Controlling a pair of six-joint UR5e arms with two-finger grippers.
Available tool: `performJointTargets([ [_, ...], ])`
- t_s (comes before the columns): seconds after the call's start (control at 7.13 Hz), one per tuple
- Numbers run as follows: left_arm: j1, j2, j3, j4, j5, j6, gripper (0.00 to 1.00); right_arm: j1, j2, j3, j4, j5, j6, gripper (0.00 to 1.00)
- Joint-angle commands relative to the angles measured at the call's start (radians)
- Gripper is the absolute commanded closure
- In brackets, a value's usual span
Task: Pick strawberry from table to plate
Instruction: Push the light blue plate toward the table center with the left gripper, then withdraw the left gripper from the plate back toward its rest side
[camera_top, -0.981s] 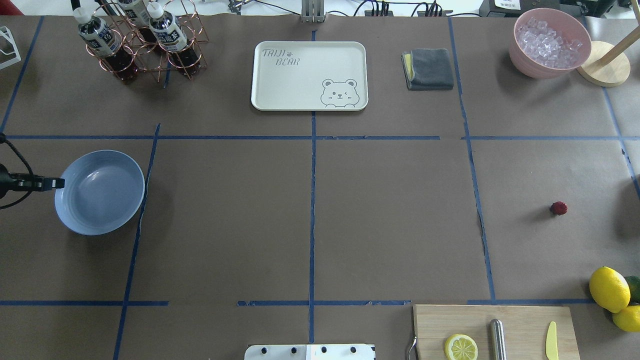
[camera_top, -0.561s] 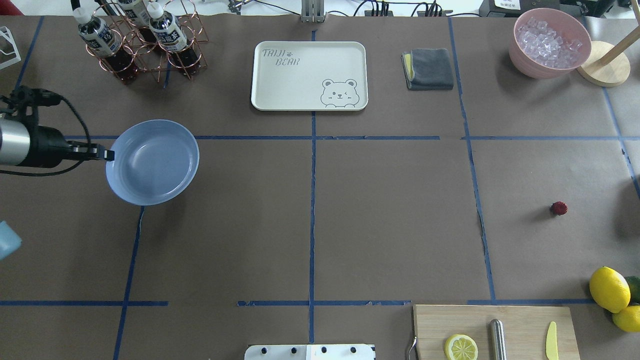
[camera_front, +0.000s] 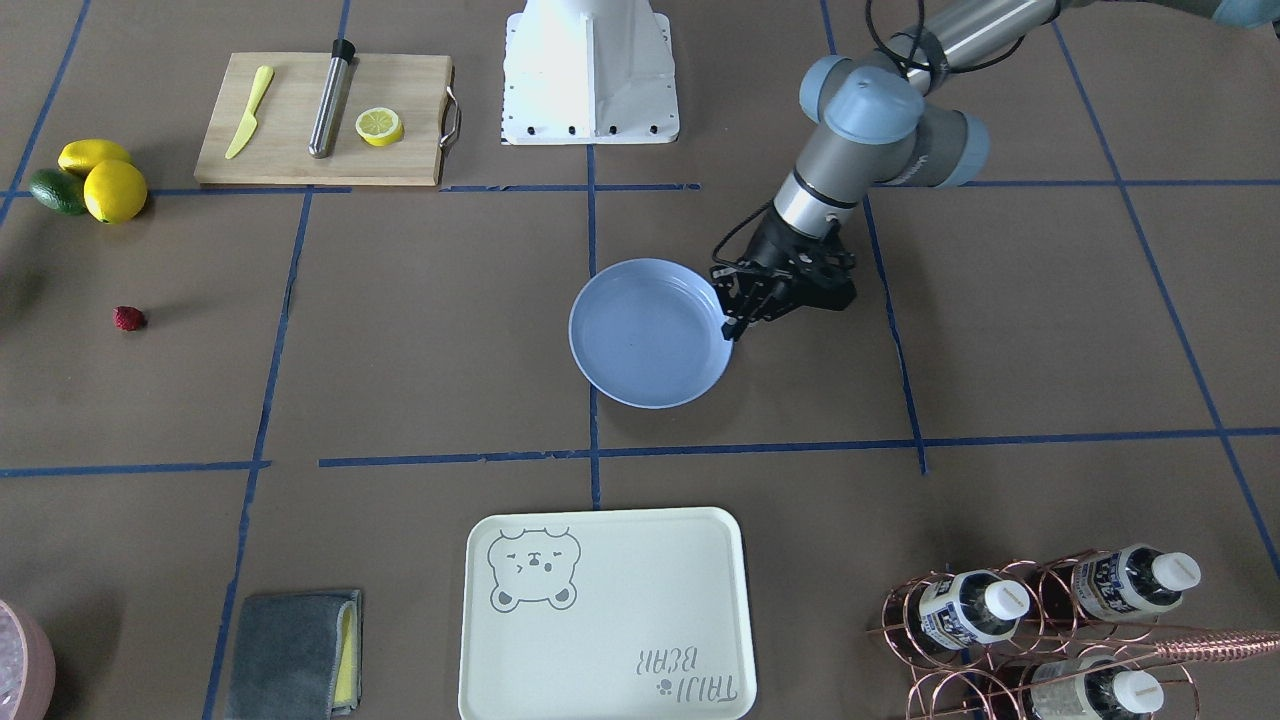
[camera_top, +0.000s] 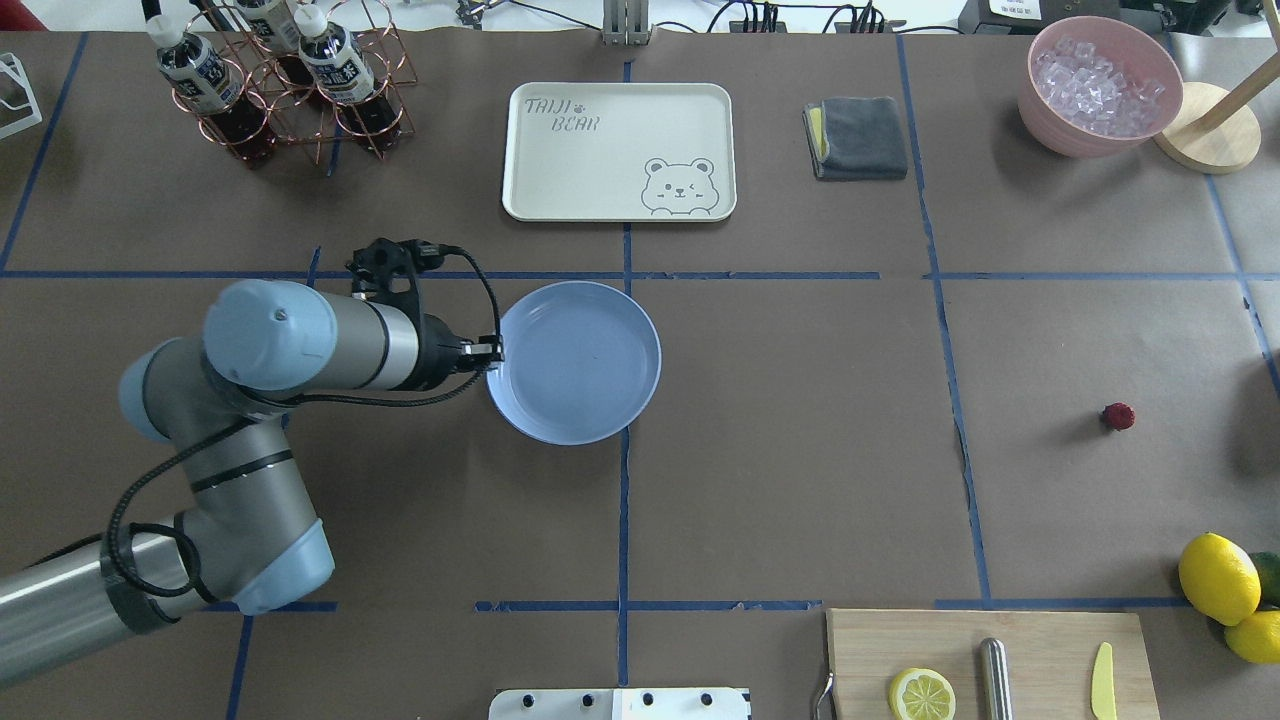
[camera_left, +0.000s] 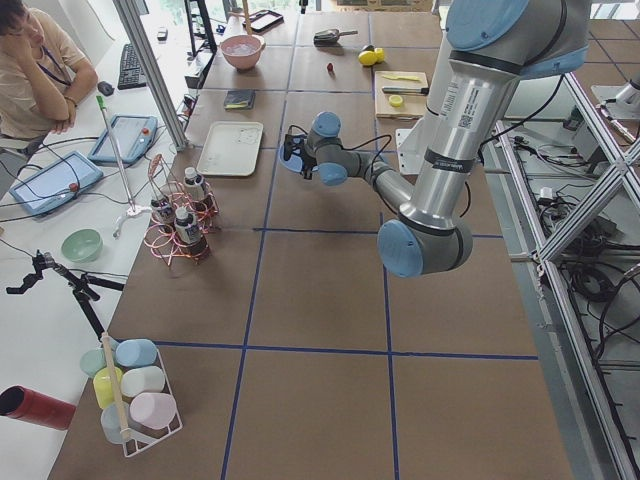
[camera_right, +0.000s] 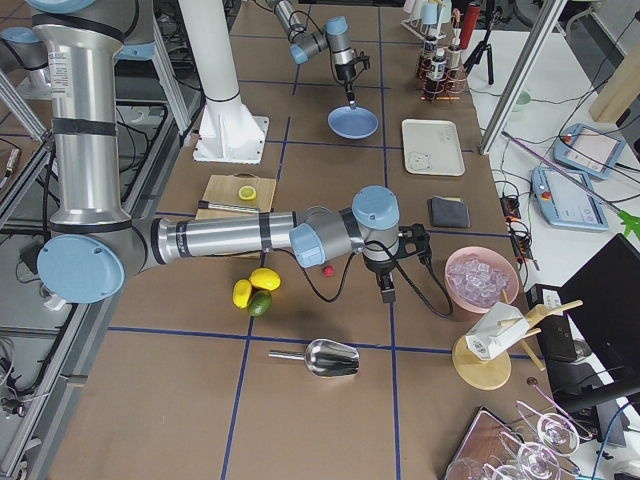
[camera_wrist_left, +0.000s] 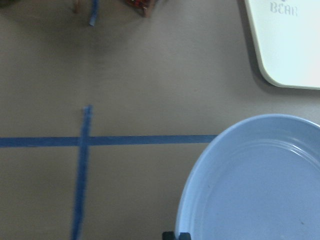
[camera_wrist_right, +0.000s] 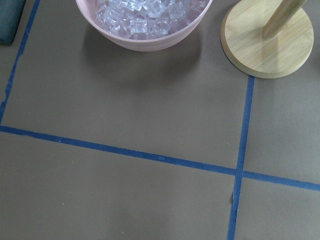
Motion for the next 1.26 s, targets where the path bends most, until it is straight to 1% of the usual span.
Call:
performJointTargets([
  [0.0, 0.063, -0.033, 0.025, 0.011, 0.055, -0.016, 1.00, 0.000, -0.001, -0.002, 0.000, 0.001, 0.000, 0.00],
  [0.28, 0.082, -0.034, 0.028, 0.009, 0.065, -0.013, 1.00, 0.000, -0.001, -0.002, 0.000, -0.001, 0.000, 0.00],
  [0.42, 0.083, -0.046, 0.028, 0.011, 0.064, -0.010, 0.91, 0.000, -0.001, -0.002, 0.000, -0.001, 0.000, 0.00],
  [0.56, 0.082, -0.046, 0.028, 0.009, 0.064, -0.003, 0.54, 0.000, -0.001, -0.002, 0.000, -0.001, 0.000, 0.00],
  [0.7, 0.083, -0.046, 0.027, 0.011, 0.064, 0.014, 0.01, -0.002, -0.001, -0.002, 0.000, 0.001, 0.000, 0.00],
  [0.84, 0.076, -0.040, 0.016, 0.012, 0.058, 0.064, 0.00, -0.002, 0.000, -0.002, 0.000, -0.001, 0.000, 0.00],
  [0.98, 0.019, -0.033, -0.002, 0.034, 0.038, 0.153, 0.00, 0.000, 0.010, 0.008, 0.002, 0.001, -0.002, 0.00],
  [1.12, -0.080, -0.002, -0.071, 0.130, -0.078, 0.289, 0.00, -0.002, 0.016, 0.019, 0.003, -0.001, 0.000, 0.00],
])
